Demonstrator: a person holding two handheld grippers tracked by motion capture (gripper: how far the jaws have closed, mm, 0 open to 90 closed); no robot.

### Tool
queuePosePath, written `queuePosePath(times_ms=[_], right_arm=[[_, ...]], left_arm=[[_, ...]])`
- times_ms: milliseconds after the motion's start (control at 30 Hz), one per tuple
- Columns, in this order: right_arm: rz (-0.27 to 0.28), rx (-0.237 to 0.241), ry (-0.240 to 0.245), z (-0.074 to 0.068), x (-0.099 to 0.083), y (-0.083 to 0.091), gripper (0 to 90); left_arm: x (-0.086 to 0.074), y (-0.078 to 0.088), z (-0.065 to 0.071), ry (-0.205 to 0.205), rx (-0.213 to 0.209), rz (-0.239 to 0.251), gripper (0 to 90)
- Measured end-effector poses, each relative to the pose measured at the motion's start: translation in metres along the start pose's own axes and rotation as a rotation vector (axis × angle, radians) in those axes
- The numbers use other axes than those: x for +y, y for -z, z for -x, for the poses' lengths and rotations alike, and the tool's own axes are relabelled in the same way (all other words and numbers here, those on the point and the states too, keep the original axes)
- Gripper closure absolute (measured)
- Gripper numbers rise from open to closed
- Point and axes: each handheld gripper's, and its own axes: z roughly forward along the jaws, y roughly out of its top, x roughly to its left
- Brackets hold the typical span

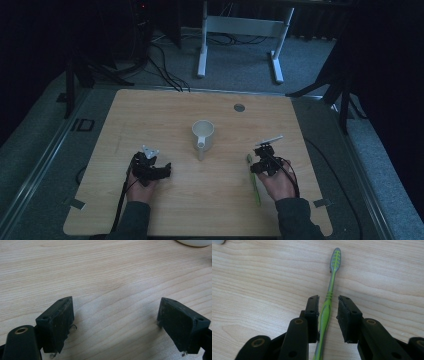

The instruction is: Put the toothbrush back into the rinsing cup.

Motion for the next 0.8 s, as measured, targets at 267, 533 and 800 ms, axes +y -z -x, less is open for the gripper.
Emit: queuePosePath(times_ms=[267,533,800], right_arm=[[-0.037,0.01,0.013,-0.0036,0.002,-0.0038,70.5],[-0.05,0.023,0.0,-0.0033,0.0039,-0.0051,71.5],[-0.075,0.035,-0.009,-0.0032,0.0055,-0.0064,73.2]], left_arm=[[0.0,0.0,0.0,0.0,0.0,0.0,14.5],[0.0,0.0,0.0,0.0,0.0,0.0,14.5],[0.0,0.0,0.0,0.0,0.0,0.0,14.5]])
